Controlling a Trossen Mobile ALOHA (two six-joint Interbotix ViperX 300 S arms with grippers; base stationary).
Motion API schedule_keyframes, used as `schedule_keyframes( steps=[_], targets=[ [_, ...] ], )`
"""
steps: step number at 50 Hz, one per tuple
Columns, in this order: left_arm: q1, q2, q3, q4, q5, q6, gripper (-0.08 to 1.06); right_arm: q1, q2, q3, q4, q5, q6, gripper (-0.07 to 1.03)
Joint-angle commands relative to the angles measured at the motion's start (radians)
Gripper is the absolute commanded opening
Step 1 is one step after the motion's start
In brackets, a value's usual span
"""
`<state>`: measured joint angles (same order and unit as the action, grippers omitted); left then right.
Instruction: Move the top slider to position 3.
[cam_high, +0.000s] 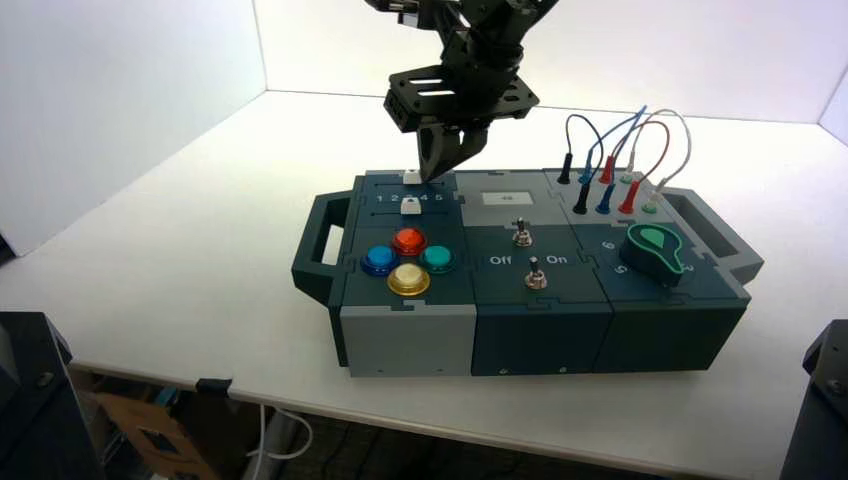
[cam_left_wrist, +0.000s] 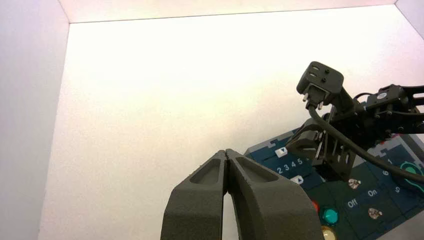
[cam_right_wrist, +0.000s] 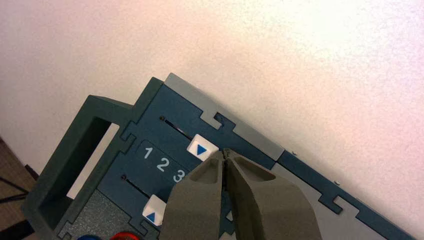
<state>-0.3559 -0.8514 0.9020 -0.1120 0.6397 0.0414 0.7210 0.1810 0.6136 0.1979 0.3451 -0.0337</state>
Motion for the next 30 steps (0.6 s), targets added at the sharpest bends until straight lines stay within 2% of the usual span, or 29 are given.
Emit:
schedule_keyframes(
  steps=[1,17,30],
  targets=[
    [0.002,0.005,-0.026,0.003,-0.012,0.003,-0.03,0.008,-0.023,-0.015,0.003,0.000,0.000,-0.02],
    [0.002,0.005,-0.028,0.003,-0.012,0.003,-0.03,0.000,-0.029,-0.012,-0.006,-0.002,-0.002,-0.02],
    [0.002,0.005,-0.035,0.002,-0.012,0.003,-0.03,-0.044,-0.055,-0.029,-0.025,0.000,-0.002,-0.02]
  ],
)
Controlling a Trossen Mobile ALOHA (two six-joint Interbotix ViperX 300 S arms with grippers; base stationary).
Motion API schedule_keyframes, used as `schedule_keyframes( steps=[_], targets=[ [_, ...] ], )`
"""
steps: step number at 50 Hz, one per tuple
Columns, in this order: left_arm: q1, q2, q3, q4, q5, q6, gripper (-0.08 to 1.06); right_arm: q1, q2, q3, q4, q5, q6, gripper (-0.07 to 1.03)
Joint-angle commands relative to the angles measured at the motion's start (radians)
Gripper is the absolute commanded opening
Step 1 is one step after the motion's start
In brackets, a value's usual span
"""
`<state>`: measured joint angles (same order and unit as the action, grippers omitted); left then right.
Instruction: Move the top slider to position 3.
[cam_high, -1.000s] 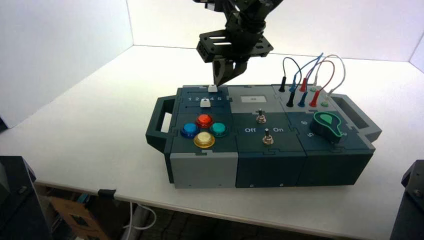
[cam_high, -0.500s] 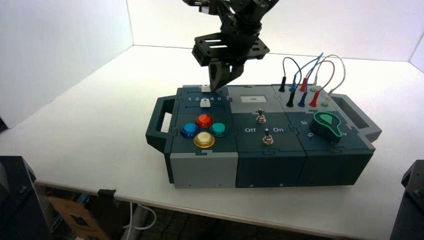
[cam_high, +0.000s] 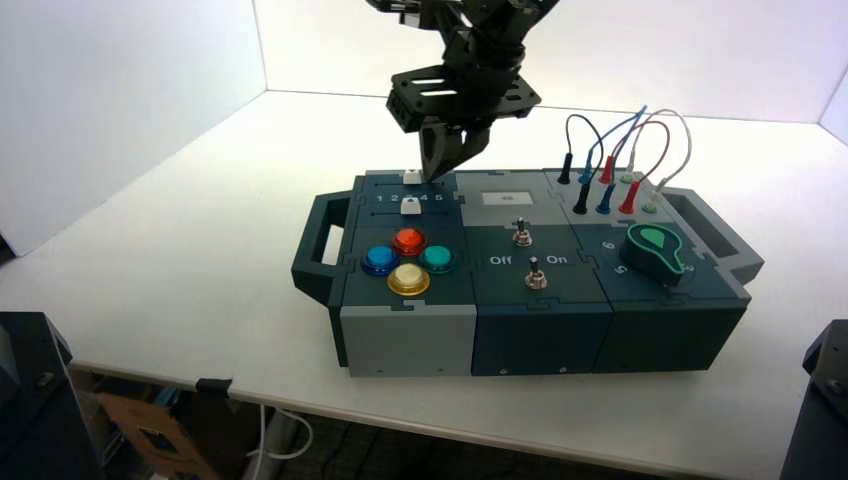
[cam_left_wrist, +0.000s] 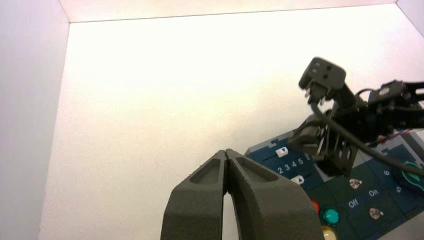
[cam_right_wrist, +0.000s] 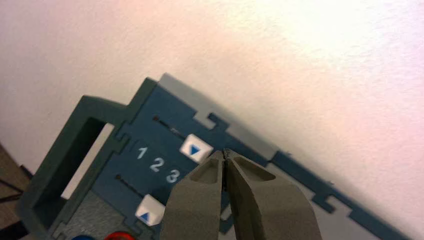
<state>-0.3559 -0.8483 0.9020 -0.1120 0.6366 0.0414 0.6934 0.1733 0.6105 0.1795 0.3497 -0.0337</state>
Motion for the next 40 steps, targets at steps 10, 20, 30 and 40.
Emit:
schedule_keyframes(
  steps=[10,20,30,40],
  targets=[
    [0.002,0.002,-0.046,0.003,-0.005,0.005,-0.03,-0.021,-0.087,-0.026,-0.028,-0.006,-0.002,-0.02],
    [0.002,-0.003,-0.051,0.018,-0.005,0.020,-0.03,-0.021,-0.156,-0.055,-0.067,0.003,-0.002,-0.02],
    [0.002,-0.005,-0.051,0.034,-0.005,0.032,-0.03,-0.014,-0.270,-0.095,-0.144,0.035,-0.011,-0.02],
    [0.002,-0.005,-0.060,0.034,-0.005,0.029,-0.03,-0.003,-0.410,-0.112,-0.189,0.064,-0.020,-0.02]
  ],
)
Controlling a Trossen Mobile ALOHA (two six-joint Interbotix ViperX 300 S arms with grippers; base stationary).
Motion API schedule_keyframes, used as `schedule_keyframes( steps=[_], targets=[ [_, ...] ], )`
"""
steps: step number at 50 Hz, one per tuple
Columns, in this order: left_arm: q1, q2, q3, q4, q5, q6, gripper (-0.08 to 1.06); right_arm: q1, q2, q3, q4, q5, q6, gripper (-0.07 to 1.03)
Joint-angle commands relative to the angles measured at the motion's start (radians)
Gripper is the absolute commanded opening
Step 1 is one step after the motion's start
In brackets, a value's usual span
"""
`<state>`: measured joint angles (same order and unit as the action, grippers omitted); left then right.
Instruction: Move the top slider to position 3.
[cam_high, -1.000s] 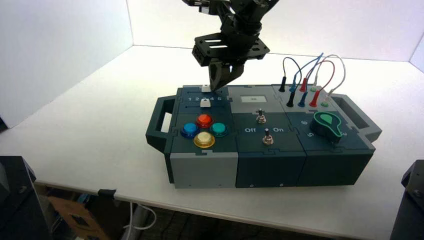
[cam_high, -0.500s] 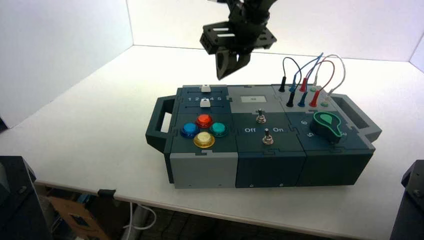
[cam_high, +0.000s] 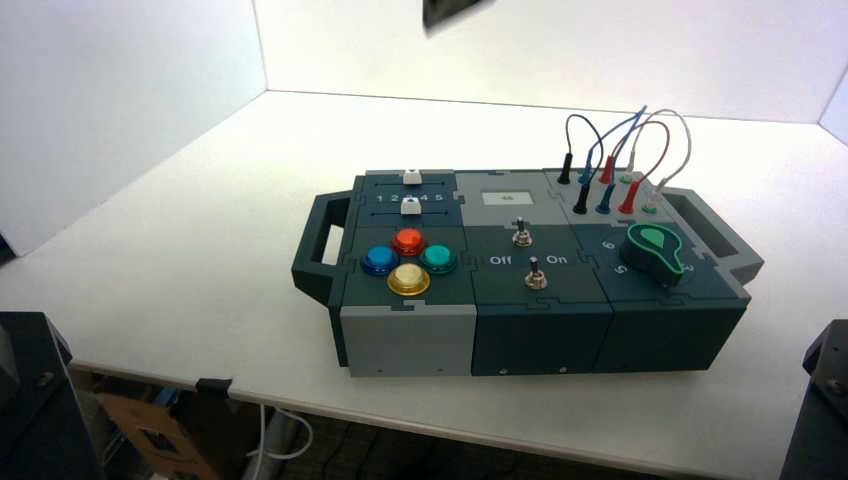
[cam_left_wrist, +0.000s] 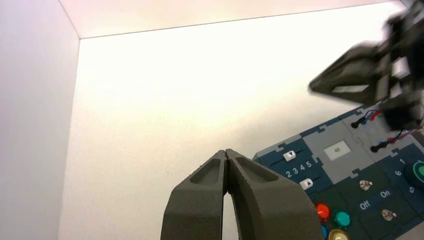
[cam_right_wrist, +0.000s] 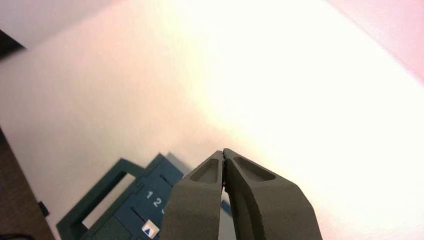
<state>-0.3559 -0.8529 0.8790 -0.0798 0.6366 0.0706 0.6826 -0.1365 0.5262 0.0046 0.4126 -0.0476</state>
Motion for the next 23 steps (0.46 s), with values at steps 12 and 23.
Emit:
schedule_keyframes(
  steps=[12,23],
  targets=[
    [0.002,0.021,-0.046,-0.003,0.002,-0.005,-0.03,0.018,-0.178,0.021,-0.011,0.012,-0.005,-0.02],
    [0.002,0.017,-0.049,-0.003,-0.002,-0.003,-0.03,0.026,-0.201,0.049,-0.008,0.011,0.003,-0.02]
  ],
)
